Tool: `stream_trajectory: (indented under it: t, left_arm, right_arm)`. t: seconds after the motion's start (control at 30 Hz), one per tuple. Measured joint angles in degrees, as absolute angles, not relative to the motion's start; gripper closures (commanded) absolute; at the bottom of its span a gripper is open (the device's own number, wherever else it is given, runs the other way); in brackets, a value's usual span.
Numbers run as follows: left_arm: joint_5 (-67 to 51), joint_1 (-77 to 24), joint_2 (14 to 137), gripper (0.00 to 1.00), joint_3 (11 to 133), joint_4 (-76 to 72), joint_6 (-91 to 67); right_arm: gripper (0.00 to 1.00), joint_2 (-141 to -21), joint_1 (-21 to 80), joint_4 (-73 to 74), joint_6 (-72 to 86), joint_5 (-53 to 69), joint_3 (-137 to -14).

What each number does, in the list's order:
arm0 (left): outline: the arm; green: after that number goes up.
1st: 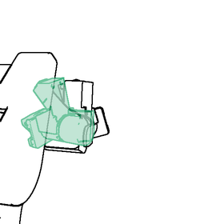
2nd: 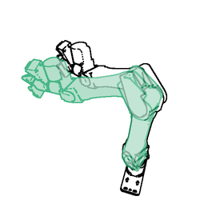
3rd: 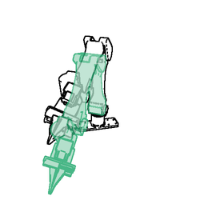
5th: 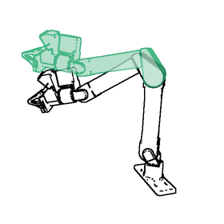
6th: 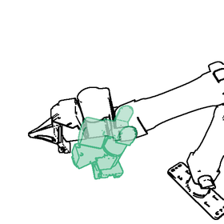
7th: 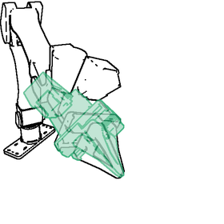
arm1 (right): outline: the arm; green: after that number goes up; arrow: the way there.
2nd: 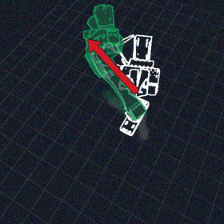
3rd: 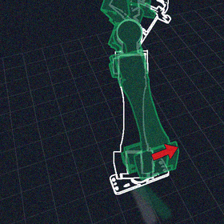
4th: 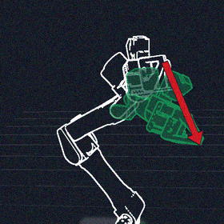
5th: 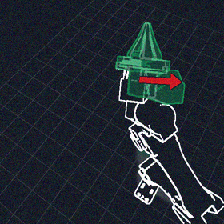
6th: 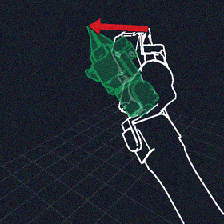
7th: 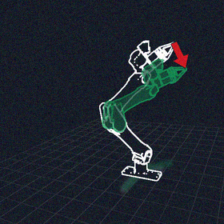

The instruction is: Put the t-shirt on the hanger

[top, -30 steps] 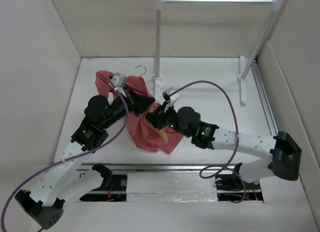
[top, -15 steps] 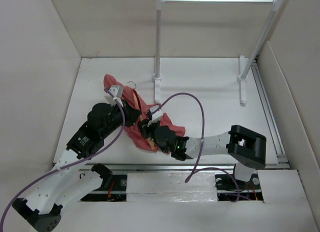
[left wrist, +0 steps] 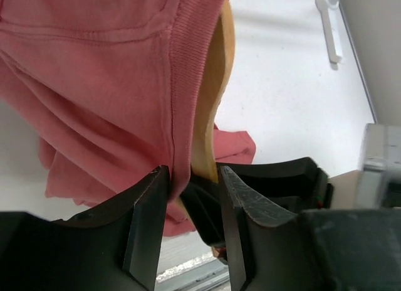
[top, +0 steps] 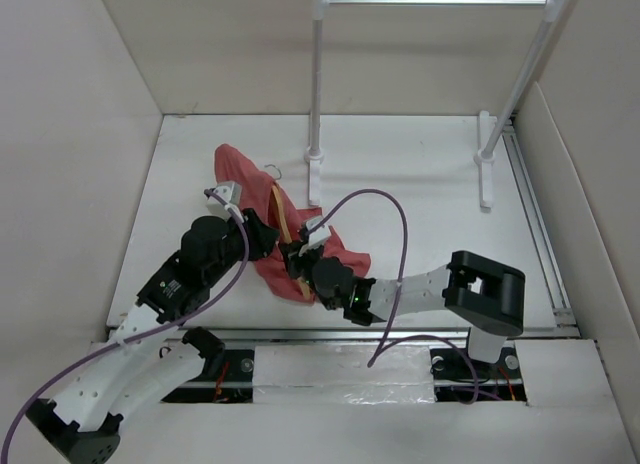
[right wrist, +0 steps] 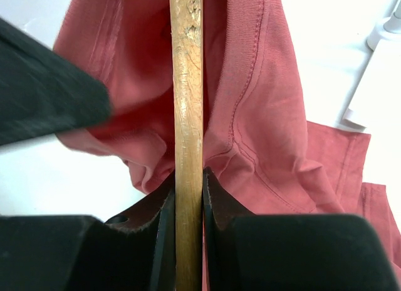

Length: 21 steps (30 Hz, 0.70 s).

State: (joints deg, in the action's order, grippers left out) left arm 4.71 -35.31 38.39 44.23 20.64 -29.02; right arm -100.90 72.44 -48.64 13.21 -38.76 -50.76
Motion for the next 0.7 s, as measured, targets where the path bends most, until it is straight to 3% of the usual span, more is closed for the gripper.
stream_trajectory:
  t: [0.5, 0.7]
  left_arm:
    - [9.9, -35.6, 42.0, 0.54, 46.5, 20.0, -27.2]
    - [14.5, -35.6, 45.3, 0.37, 48.1, 18.1, -25.9]
  right_arm:
    - [1.00, -107.4, 72.4, -57.3, 11.6, -41.6, -50.5]
    - [1.00, -107.5, 72.4, -57.5, 11.5, -41.5, -50.5]
